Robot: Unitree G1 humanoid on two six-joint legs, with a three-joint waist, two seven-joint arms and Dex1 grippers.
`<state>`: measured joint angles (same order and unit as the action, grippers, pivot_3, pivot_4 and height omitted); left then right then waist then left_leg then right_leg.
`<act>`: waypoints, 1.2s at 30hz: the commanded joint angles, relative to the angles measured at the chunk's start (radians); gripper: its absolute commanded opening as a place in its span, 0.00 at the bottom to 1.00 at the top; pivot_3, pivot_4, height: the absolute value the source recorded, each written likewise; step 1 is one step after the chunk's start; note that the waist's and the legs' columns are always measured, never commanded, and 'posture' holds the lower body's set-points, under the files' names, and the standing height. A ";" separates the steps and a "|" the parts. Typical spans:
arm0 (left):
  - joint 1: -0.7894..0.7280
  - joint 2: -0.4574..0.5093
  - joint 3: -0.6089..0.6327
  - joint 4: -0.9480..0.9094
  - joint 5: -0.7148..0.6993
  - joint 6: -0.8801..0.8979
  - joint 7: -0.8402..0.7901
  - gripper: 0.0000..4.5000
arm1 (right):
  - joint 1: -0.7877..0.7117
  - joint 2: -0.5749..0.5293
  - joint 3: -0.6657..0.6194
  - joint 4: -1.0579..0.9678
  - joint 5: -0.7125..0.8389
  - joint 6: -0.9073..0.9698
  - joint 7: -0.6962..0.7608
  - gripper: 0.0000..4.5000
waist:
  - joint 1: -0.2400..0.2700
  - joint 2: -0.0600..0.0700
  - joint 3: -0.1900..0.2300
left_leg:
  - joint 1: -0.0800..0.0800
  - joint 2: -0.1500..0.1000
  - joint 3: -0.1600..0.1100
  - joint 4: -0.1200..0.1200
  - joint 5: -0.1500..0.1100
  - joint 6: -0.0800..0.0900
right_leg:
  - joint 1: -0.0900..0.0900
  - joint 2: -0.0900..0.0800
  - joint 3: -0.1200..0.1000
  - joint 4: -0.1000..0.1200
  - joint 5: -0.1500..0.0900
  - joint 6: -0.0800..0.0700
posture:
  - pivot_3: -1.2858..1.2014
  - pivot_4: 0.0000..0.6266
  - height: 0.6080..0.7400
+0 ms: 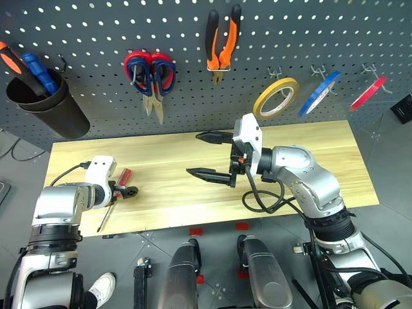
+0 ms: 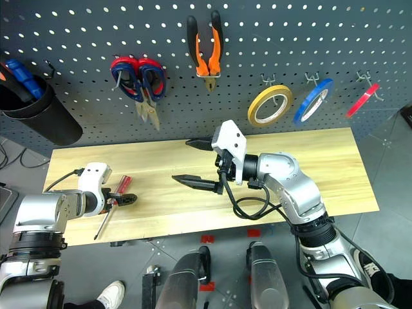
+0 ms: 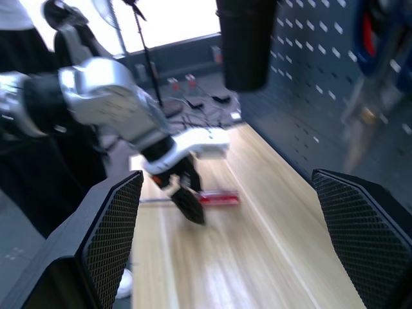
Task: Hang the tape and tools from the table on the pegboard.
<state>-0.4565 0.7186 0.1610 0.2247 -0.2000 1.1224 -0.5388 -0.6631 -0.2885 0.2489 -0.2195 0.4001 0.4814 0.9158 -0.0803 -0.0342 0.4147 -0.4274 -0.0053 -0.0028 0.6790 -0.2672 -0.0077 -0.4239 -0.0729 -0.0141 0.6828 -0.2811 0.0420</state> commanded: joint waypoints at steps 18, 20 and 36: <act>0.048 0.039 -0.054 -0.099 -0.012 -0.037 -0.033 0.32 | 0.000 -0.008 0.007 0.019 -0.039 -0.056 -0.003 1.00 | -0.002 0.000 0.000 | -0.001 0.000 0.000 0.000 0.000 0.000 | -0.001 0.000 0.000 0.000 0.000 0.000 | 0.47 0.60 1.00; 0.087 0.049 -0.087 -0.181 -0.005 -0.104 -0.055 0.32 | -0.001 -0.012 0.002 0.024 -0.040 -0.064 -0.001 1.00 | -0.002 0.000 0.000 | -0.001 0.000 0.000 0.000 0.000 0.000 | -0.001 0.000 0.000 -0.001 0.000 0.000 | 0.47 0.59 1.00; 0.310 -0.029 -0.132 -0.915 0.236 -0.335 0.226 0.32 | 0.056 0.045 -0.223 -0.111 0.130 -0.001 -0.194 1.00 | 0.008 -0.004 -0.073 | -0.007 -0.001 -0.008 0.000 0.003 -0.005 | -0.002 0.000 -0.002 -0.002 0.000 -0.001 | 0.46 0.31 1.00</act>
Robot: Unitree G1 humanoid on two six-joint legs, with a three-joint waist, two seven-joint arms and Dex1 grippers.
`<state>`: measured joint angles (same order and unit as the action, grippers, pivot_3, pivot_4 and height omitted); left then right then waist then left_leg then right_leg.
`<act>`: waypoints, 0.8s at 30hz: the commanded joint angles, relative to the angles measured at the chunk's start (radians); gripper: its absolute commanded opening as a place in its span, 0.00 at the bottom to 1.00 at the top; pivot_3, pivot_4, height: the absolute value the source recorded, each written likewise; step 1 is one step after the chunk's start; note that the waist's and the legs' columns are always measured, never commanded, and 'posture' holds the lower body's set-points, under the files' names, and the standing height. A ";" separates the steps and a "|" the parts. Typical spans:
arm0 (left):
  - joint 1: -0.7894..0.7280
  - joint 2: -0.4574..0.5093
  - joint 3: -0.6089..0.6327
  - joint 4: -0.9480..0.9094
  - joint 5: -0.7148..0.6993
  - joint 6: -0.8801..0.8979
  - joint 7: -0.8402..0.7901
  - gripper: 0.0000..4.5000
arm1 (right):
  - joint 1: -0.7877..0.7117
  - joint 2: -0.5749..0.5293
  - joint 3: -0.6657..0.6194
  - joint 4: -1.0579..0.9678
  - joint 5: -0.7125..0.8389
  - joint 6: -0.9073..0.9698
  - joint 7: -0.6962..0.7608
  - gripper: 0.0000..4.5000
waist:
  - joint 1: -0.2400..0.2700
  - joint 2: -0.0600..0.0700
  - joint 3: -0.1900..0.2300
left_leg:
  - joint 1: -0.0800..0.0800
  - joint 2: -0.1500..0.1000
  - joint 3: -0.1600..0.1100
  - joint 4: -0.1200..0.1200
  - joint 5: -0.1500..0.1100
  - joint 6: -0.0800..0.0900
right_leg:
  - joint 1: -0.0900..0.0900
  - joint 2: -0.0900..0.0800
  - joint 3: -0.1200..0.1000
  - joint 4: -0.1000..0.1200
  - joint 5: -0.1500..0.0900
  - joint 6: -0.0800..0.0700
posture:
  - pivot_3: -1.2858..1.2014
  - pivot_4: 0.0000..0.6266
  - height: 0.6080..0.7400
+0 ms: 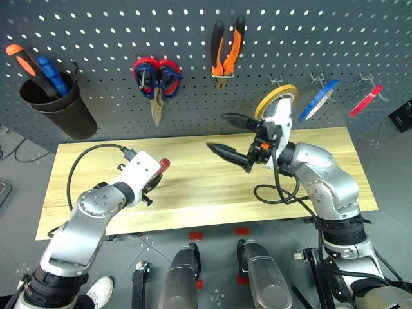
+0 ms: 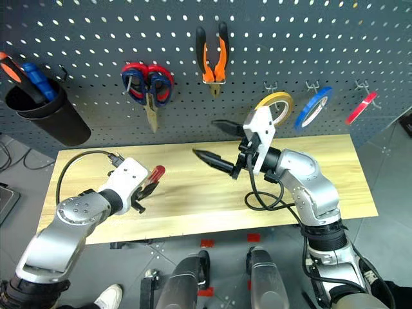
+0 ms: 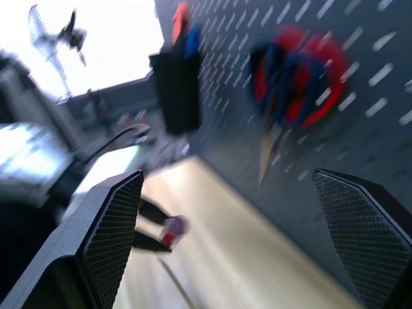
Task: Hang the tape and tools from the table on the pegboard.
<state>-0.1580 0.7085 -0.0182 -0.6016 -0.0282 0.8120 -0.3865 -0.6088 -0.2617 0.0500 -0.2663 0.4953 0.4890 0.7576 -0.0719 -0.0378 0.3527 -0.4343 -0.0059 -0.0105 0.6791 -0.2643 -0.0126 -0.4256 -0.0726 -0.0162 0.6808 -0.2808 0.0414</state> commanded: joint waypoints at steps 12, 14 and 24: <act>0.004 -0.154 0.087 -0.169 0.275 -0.130 0.282 0.32 | -0.021 0.064 -0.007 0.000 0.000 -0.112 -0.061 1.00 | 0.024 0.000 -0.114 | 0.001 -0.002 0.000 -0.001 0.000 0.000 | 0.002 0.002 0.002 -0.001 0.000 0.000 | 0.48 0.20 1.00; 0.015 -0.148 0.069 -0.136 0.276 -0.134 0.254 0.32 | -0.032 0.063 -0.007 0.017 -0.007 -0.121 -0.060 1.00 | 0.027 0.000 -0.128 | 0.001 -0.002 0.000 -0.001 0.000 0.000 | 0.002 0.002 0.002 -0.001 0.000 0.000 | 0.48 0.20 1.00; 0.061 -0.304 0.168 -0.035 0.109 0.013 0.176 0.32 | -0.030 0.047 0.024 0.005 -0.017 -0.098 -0.072 1.00 | 0.028 0.001 -0.141 | 0.002 -0.001 -0.001 0.000 -0.001 0.002 | 0.003 0.002 0.003 0.000 0.000 0.000 | 0.48 0.28 1.00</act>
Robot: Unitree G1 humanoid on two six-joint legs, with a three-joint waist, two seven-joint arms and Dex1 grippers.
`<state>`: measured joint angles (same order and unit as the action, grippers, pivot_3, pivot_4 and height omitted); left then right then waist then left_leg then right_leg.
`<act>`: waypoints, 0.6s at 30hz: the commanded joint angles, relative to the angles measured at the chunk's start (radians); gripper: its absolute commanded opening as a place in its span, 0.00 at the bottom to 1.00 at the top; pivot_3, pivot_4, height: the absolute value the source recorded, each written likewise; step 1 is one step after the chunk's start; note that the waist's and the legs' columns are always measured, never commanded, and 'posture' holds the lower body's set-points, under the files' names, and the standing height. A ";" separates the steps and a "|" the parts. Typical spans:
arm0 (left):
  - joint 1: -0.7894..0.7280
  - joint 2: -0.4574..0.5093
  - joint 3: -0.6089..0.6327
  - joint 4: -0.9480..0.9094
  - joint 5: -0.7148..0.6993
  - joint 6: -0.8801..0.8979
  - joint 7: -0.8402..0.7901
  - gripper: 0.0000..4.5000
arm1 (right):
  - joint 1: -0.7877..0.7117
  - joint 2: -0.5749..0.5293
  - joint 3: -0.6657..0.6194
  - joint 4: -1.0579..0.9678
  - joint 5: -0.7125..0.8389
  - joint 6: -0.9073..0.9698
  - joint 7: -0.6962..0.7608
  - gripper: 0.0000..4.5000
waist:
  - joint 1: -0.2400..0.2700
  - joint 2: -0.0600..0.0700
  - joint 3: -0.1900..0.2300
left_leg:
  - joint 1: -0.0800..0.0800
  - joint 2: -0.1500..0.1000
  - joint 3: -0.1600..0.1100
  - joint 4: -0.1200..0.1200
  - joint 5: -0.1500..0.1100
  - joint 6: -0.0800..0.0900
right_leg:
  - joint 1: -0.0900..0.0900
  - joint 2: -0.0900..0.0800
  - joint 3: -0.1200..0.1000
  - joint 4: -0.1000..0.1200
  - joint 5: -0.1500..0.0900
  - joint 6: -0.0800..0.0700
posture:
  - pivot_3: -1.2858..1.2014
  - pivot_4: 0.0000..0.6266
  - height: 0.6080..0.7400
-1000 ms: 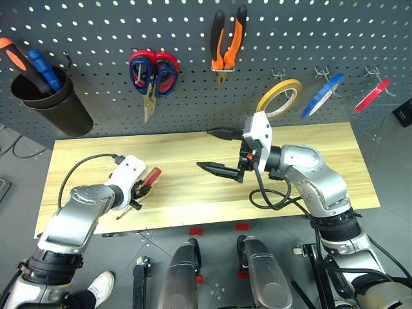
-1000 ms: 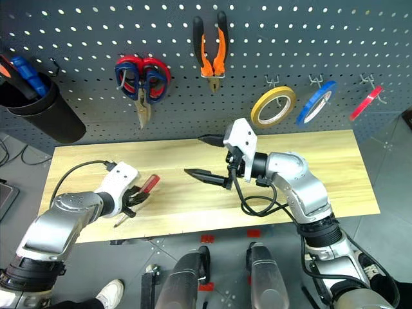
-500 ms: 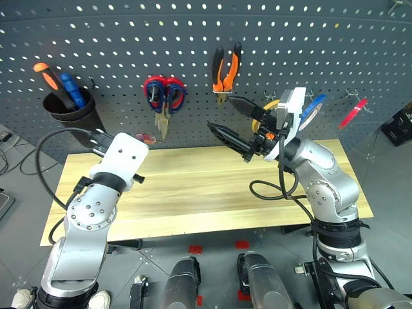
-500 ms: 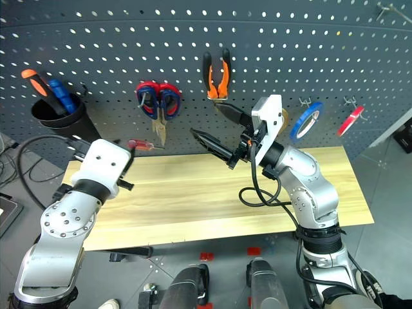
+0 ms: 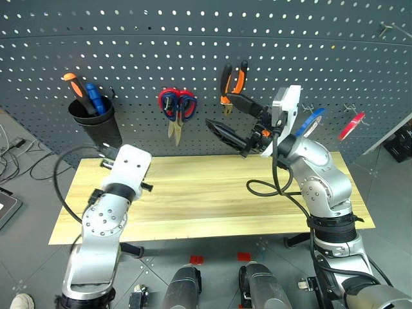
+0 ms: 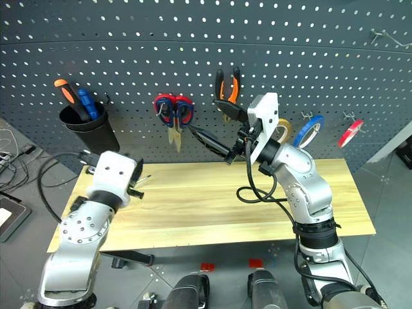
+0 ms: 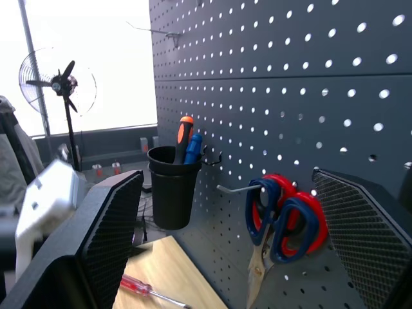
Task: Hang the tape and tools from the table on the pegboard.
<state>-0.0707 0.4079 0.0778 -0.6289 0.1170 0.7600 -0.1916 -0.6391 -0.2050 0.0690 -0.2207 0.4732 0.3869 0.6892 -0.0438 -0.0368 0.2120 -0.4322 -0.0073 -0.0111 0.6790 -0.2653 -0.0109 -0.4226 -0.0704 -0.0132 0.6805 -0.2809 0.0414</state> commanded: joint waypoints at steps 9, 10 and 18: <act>-0.223 -0.336 0.484 -0.028 -0.131 0.552 0.152 0.36 | 0.007 -0.041 0.018 -0.030 0.012 0.034 0.020 1.00 | -0.001 0.000 0.001 | 0.000 0.000 -0.001 0.002 -0.002 0.004 | 0.002 0.001 -0.001 0.000 0.000 0.000 | 0.48 0.39 1.00; -0.233 -0.380 0.518 -0.052 -0.118 0.585 0.184 0.40 | 0.006 -0.045 0.018 -0.031 0.015 0.040 0.024 1.00 | -0.001 0.000 0.003 | 0.000 0.000 -0.001 0.002 -0.002 0.003 | 0.002 0.001 -0.001 0.000 0.000 0.000 | 0.48 0.41 1.00; -0.297 -0.687 0.743 -0.202 -0.103 0.621 0.354 0.92 | -0.030 -0.100 0.046 -0.015 0.032 0.058 0.132 1.00 | 0.001 0.001 0.022 | 0.001 0.000 -0.002 0.002 -0.004 0.008 | 0.004 0.001 0.000 0.000 0.000 0.000 | 0.49 0.48 1.00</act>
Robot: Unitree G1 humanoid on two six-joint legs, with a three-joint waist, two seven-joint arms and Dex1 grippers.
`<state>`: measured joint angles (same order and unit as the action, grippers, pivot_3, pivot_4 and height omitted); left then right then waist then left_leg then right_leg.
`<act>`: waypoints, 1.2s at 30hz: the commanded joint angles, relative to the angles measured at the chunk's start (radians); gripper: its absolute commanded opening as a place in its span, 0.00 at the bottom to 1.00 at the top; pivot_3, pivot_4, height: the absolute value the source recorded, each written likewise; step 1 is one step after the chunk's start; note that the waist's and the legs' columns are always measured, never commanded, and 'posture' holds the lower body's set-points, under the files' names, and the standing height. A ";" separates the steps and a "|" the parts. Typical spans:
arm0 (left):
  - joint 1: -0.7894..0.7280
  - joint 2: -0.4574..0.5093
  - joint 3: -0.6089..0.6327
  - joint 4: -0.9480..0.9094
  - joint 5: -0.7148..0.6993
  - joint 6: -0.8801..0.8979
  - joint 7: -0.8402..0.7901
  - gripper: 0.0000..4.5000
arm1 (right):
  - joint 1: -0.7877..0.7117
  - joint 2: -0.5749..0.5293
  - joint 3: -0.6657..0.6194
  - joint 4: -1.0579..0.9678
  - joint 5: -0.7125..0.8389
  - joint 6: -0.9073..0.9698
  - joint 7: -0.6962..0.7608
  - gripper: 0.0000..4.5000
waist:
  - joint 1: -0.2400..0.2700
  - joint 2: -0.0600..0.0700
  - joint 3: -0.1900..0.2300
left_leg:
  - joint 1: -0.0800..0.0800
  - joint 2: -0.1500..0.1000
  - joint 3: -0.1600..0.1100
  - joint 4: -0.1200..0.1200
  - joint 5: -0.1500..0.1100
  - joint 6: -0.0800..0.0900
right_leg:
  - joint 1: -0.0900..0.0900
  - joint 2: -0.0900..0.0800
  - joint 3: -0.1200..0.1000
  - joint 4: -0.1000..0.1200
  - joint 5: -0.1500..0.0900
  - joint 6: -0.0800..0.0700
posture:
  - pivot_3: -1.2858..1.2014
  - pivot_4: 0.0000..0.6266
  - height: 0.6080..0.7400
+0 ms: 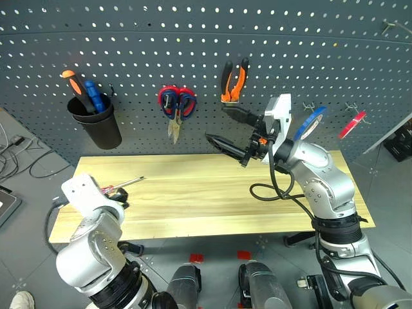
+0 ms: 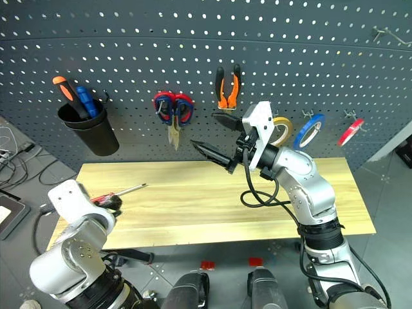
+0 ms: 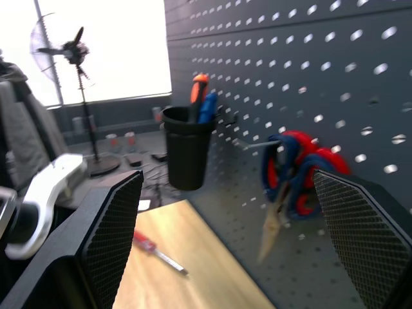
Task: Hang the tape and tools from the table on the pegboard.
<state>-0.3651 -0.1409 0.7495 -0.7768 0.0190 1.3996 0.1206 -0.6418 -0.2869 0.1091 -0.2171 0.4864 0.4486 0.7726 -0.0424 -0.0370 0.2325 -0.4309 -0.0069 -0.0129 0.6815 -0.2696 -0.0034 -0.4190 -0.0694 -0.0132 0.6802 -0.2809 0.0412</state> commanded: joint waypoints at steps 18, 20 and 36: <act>-0.056 0.011 0.277 0.360 -0.516 -0.441 0.380 1.00 | -0.080 -0.026 0.081 0.050 -0.027 -0.024 0.151 1.00 | 0.011 -0.007 0.068 | 0.004 0.000 -0.002 0.001 0.000 0.001 | 0.005 -0.002 -0.001 0.000 0.000 0.000 | 0.50 0.59 1.00; -0.026 0.059 0.252 0.380 -0.529 -0.437 0.372 1.00 | -0.080 -0.023 0.083 0.050 -0.030 -0.021 0.147 1.00 | 0.010 -0.006 0.072 | 0.004 0.000 -0.002 0.001 0.000 0.000 | 0.005 -0.002 -0.002 0.000 0.000 0.000 | 0.50 0.59 1.00; -0.051 0.322 0.219 0.594 -0.573 -0.568 0.326 1.00 | -0.064 -0.030 0.078 0.031 -0.037 0.004 0.115 1.00 | 0.011 -0.005 0.078 | 0.004 0.000 -0.002 0.000 0.000 0.000 | 0.003 -0.002 -0.003 0.000 0.000 0.000 | 0.49 0.55 1.00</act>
<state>-0.4018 0.1588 0.9612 -0.2008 -0.5349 0.8784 0.4471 -0.7049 -0.3114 0.1979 -0.1491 0.4508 0.4505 0.8923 -0.0309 -0.0424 0.3106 -0.4267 -0.0070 -0.0151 0.6813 -0.2696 -0.0035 -0.4156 -0.0714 -0.0163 0.6802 -0.2810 0.0409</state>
